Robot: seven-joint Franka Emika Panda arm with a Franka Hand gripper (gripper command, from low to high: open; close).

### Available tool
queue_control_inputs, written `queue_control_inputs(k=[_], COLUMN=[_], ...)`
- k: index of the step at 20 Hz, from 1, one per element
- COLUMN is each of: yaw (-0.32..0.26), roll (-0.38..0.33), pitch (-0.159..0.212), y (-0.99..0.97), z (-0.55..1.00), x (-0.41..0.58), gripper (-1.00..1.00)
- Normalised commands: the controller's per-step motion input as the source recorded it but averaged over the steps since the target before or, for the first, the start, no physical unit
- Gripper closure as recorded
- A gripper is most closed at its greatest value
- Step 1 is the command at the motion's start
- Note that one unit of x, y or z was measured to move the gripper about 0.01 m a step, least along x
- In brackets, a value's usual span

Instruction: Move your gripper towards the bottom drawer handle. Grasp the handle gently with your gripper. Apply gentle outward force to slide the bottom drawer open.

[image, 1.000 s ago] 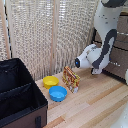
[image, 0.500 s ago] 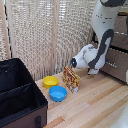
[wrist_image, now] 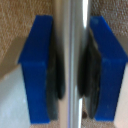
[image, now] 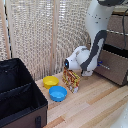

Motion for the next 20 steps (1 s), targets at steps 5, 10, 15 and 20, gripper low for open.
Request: queue_control_inputs(k=[5,10,15,20], yaw=[-0.07,-0.047,-0.022,-0.001], roll=[0.002,-0.005,-0.067,-0.011], pitch=[-0.051,-0.005,0.003,0.02], y=[0.92,0.74,0.19,0.25], z=[-0.29,-0.13,0.07,0.22], x=[0.157,0.13,0.042,0.161], gripper=[1.0,1.0,-1.0,-1.0])
